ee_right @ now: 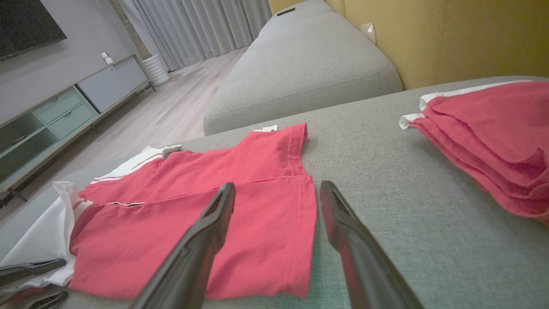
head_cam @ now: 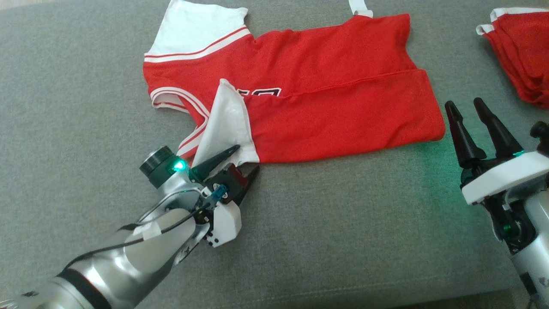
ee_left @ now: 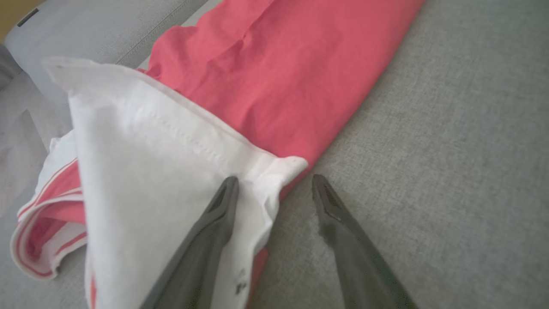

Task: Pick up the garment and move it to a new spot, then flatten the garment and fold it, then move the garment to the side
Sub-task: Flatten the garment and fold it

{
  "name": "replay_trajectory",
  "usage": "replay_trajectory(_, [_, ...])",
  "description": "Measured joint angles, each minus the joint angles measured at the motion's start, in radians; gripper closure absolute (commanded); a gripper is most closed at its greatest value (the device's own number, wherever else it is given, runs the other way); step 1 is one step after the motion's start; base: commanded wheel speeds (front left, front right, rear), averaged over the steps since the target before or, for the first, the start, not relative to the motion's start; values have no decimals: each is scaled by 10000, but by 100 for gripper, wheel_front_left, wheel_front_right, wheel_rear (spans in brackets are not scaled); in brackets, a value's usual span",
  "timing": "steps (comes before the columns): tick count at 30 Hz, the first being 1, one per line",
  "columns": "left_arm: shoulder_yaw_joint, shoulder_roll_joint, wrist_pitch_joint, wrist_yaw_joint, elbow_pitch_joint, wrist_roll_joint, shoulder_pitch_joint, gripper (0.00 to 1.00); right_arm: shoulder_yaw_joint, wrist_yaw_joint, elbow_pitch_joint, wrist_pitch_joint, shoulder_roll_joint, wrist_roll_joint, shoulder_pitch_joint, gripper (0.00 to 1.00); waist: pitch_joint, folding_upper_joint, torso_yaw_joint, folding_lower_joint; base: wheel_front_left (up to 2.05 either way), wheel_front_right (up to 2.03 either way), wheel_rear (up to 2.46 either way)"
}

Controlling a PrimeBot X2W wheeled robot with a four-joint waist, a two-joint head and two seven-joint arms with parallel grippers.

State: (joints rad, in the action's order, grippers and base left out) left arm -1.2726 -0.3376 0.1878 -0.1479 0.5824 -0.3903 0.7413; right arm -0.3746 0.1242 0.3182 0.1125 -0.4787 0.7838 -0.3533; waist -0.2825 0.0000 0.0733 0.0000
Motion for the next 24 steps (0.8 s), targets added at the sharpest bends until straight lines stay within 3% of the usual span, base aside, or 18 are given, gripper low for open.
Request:
replay_trajectory(2, [29, 2, 6, 71, 0, -48, -1, 18, 46, 0, -8, -75, 40, -59, 32, 0, -3, 0, -34, 0, 0, 0, 0])
replay_trajectory(4, [65, 0, 86, 77, 0, -102, -1, 34, 77, 0, -46, -84, 63, -142, 32, 0, -12, 0, -61, 0, 0, 0, 0])
replay_trajectory(5, [96, 0, 92, 75, 2, -104, -1, 49, 102, 0, -63, -86, 75, -169, 32, 0, -20, 0, -71, 0, 0, 0, 0])
replay_trajectory(6, [132, -2, 130, 75, 0, -107, -1, 54, 119, 0, -79, -90, 82, -196, 32, 0, -27, 0, -78, 0, 0, 0, 0])
replay_trajectory(7, [169, 0, 178, 75, -6, -155, 1, 65, 132, 0, -102, -140, 84, -197, 32, 0, -35, 0, -87, 0, 0, 0, 0])
replay_trajectory(9, [228, 0, 265, 73, -36, -176, 1, 99, 163, 0, -132, -173, 88, -199, 33, 0, -48, 0, -109, 0, 0, 0, 0])
replay_trajectory(15, [456, -4, 464, 71, -360, -426, 0, 100, 255, 0, -146, -265, 104, -286, 61, 0, -19, 0, -158, 0, 0, 0, 0])
replay_trajectory(20, [1524, -132, 606, 171, -1753, -1576, -256, 100, 314, 0, -148, -295, 157, -368, 206, 0, 46, 0, -184, 0, 0, 0, 0])
replay_trajectory(24, [2000, -1035, 608, 44, -2729, -1760, -455, 100, 420, 0, -196, -326, 167, -376, 211, 0, 44, 0, -219, 0, 0, 0, 0])
